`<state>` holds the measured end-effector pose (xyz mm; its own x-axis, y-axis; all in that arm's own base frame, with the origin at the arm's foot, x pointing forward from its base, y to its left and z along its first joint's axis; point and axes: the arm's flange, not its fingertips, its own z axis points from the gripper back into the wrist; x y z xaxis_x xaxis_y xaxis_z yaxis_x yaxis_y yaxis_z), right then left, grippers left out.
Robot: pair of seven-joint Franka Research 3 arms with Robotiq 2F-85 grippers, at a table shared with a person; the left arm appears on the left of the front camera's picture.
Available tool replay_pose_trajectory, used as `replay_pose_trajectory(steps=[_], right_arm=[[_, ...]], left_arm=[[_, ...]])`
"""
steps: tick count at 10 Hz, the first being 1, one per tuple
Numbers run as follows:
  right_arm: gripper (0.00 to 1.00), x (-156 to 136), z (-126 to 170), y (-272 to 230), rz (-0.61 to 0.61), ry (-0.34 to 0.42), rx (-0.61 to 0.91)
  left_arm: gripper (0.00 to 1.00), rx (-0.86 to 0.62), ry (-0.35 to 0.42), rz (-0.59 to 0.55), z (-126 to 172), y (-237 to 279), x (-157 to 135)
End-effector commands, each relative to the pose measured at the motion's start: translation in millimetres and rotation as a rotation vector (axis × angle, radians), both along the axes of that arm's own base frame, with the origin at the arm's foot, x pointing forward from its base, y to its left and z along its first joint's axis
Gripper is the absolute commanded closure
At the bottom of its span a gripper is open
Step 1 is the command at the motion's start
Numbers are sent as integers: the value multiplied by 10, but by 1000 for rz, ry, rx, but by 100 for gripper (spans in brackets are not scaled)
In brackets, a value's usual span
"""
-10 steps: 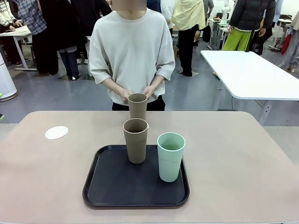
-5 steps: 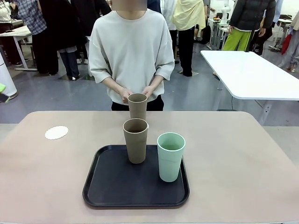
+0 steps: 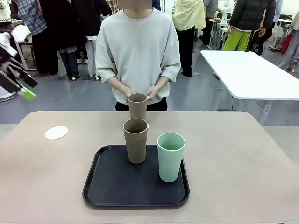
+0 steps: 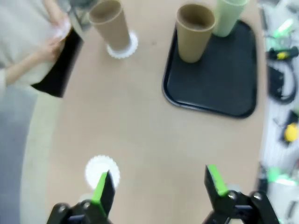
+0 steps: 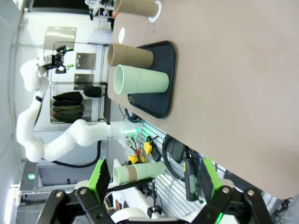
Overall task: Place coasters on the table and set cups on them.
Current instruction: Take one Reusable plastic cup from the Flat Tray and place it on a coaster set by the human.
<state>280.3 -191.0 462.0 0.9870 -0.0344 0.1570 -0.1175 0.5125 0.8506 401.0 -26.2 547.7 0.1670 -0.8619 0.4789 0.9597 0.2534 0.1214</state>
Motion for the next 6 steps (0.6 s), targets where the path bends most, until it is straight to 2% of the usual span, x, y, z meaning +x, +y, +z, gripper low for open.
replay_pose_trajectory(steps=[1, 3, 4, 5, 6], right_arm=[[0, 2, 1, 0, 1, -2, 3], [0, 2, 1, 0, 1, -2, 3], [0, 2, 1, 0, 1, -2, 3], [0, 2, 1, 0, 1, -2, 3], [0, 2, 1, 0, 1, -2, 3]], left_arm=[[0, 73, -64, -88, -325, -274, -222], [0, 163, -105, -116, -466, -508, -337], [0, 208, -91, -131, -532, -604, -413], [0, 169, 25, -94, -532, -652, -458], [0, 156, -82, -157, -505, -581, -333]])
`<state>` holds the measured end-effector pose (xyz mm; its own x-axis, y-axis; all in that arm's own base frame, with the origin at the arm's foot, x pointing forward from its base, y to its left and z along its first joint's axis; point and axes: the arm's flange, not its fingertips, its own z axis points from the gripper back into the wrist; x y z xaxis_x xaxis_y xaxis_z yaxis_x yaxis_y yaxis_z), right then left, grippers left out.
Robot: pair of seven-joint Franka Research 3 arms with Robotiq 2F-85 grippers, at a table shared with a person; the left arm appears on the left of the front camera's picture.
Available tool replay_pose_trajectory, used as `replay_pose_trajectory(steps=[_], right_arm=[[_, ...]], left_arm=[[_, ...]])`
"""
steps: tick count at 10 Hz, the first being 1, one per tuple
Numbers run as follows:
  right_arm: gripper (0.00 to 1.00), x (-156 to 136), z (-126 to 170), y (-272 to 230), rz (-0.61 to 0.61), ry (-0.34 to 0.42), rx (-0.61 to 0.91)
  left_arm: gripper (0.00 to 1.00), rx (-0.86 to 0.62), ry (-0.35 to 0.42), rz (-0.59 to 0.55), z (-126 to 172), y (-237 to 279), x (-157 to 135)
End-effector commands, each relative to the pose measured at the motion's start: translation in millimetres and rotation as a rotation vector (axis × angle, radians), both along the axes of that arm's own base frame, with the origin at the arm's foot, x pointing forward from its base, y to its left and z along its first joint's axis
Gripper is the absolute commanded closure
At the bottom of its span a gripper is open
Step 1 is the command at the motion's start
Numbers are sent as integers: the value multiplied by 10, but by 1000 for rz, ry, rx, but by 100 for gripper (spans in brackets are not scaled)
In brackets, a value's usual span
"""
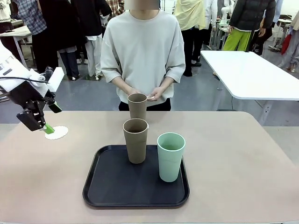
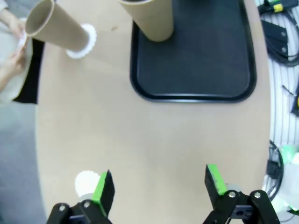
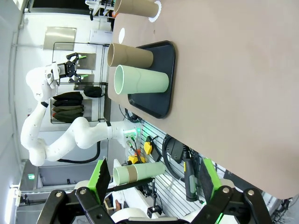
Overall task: Place coasters on the table and set cups on them.
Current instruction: Take one Reusable plastic cup from the Flat Tray and place it on a coaster set by the human.
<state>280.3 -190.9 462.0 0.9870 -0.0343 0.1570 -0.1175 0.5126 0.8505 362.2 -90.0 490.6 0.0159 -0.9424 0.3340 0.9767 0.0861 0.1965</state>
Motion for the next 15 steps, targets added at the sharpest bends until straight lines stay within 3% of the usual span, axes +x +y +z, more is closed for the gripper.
replay_pose_trajectory(steps=[1, 4, 5, 7, 8, 10, 11, 15], right_arm=[[0, 2, 0, 0, 1, -2, 3], [0, 2, 0, 0, 1, -2, 3], [0, 2, 0, 0, 1, -2, 3], [0, 2, 0, 0, 1, -2, 3], [0, 2, 0, 0, 1, -2, 3], [0, 2, 0, 0, 1, -2, 3], [0, 2, 0, 0, 1, -2, 3], [0, 2, 0, 0, 1, -2, 3]], left_arm=[[0, -11, -32, -15, 65, 57, 55], [0, -13, -11, -1, 45, 39, 25], [0, -107, -7, -98, -195, 38, 252], [0, -282, 40, -168, -573, -122, 561], [0, -371, 50, -152, -680, -156, 610], [0, -522, 190, -150, -886, -211, 670], [0, -599, 214, -166, -1103, -246, 638], [0, -798, 143, -171, -1859, -538, 458]])
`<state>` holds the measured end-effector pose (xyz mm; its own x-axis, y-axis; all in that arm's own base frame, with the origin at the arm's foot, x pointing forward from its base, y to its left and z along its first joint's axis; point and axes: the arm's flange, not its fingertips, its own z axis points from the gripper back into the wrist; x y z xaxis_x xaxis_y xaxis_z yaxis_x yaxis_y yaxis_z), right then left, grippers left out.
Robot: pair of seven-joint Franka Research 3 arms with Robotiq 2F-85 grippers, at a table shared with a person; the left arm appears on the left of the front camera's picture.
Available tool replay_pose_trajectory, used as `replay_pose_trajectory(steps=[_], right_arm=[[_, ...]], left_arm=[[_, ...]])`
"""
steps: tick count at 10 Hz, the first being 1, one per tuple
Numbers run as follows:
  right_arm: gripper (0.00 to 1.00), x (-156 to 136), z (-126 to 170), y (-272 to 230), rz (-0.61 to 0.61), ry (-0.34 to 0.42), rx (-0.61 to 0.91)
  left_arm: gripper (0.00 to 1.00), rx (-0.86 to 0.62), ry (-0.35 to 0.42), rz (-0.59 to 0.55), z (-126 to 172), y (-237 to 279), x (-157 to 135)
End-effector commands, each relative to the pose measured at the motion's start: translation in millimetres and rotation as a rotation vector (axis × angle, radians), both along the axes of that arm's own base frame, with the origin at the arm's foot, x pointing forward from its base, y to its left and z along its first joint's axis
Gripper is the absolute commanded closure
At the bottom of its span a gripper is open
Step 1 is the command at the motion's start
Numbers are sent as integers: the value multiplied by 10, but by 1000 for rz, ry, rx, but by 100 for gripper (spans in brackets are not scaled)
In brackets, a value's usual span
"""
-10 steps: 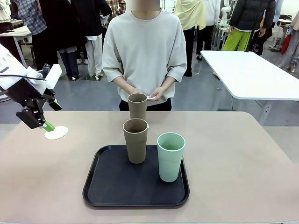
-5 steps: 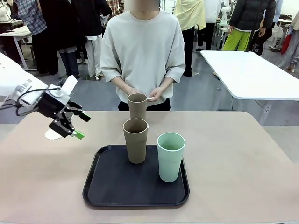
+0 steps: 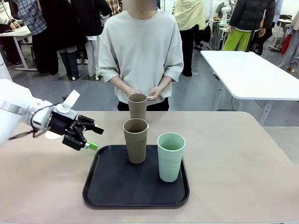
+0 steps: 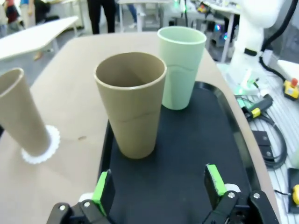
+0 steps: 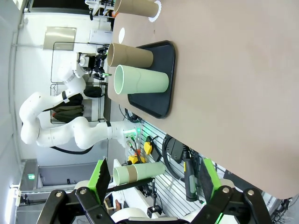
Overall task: Place coasters on the table and set cups on them.
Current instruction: Take one Reusable plastic cup from the Flat Tray and place it on a coaster set by the human.
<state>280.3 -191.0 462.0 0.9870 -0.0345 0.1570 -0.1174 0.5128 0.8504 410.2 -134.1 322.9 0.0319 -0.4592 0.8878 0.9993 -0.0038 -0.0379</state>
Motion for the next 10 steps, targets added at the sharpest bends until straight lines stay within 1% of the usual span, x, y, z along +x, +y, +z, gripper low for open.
replay_pose_trajectory(steps=[1, 3, 4, 5, 10], right_arm=[[0, 3, 0, 0, 1, -2, 4], [0, 3, 0, 0, 1, -2, 4], [0, 3, 0, 0, 1, -2, 4], [0, 3, 0, 0, 1, -2, 4], [0, 3, 0, 0, 1, -2, 4]], left_arm=[[0, -69, -75, -2, -243, -161, -65], [0, -82, -122, 54, -270, -223, -128], [0, -62, -99, 56, -131, -166, -134], [0, -69, -56, 21, -236, -216, -93], [0, -66, -61, 29, -221, -221, -91]])
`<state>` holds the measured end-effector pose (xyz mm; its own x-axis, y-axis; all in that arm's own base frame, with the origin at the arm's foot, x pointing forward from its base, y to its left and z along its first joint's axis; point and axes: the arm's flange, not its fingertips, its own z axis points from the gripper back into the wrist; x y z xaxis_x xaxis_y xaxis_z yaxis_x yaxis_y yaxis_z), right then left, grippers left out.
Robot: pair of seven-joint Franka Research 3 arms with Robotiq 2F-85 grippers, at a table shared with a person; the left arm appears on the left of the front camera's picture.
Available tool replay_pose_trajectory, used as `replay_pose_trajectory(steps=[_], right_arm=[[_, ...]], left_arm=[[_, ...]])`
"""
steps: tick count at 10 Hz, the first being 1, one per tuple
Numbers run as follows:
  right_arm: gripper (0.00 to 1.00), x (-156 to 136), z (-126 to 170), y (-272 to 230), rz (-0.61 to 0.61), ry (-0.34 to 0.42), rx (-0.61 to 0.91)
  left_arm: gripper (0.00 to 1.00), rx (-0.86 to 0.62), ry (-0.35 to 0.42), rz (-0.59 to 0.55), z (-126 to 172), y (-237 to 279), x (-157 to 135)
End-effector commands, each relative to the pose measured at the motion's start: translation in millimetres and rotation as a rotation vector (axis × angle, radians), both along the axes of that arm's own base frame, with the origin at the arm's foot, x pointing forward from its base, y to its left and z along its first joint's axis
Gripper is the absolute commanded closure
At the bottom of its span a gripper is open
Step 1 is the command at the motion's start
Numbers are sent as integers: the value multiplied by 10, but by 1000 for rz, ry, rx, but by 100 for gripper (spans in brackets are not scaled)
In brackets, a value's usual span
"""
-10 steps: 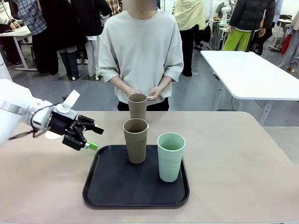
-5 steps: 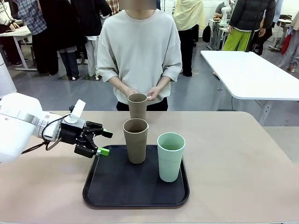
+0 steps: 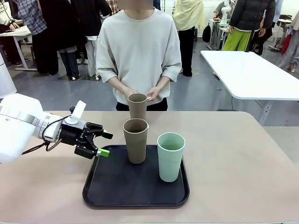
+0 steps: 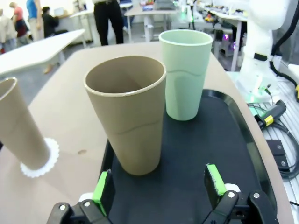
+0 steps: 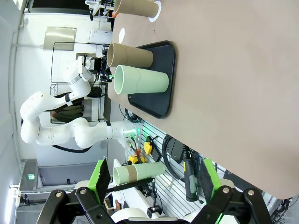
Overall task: Place coasters on the table and set cups on them.
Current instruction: Take one Reusable plastic cup from the Flat Tray and place it on a coaster set by the human.
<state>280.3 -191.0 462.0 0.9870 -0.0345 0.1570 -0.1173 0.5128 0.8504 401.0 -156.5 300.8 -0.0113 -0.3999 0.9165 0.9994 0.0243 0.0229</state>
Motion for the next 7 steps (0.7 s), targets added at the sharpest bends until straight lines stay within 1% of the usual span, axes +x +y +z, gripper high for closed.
replay_pose_trajectory(steps=[1, 2, 4, 6, 7], right_arm=[[0, 3, 0, 0, 1, -2, 4], [0, 3, 0, 0, 1, -2, 4], [0, 3, 0, 0, 1, -2, 4], [0, 3, 0, 0, 1, -2, 4], [0, 3, 0, 0, 1, -2, 4]], left_arm=[[0, -46, -5, 24, -37, -33, 120], [0, -97, -8, 51, -91, -82, 221], [0, -139, -14, 69, -214, -180, 333], [0, -113, -17, 53, -310, -275, 390], [0, -103, -5, 44, -335, -297, 432]])
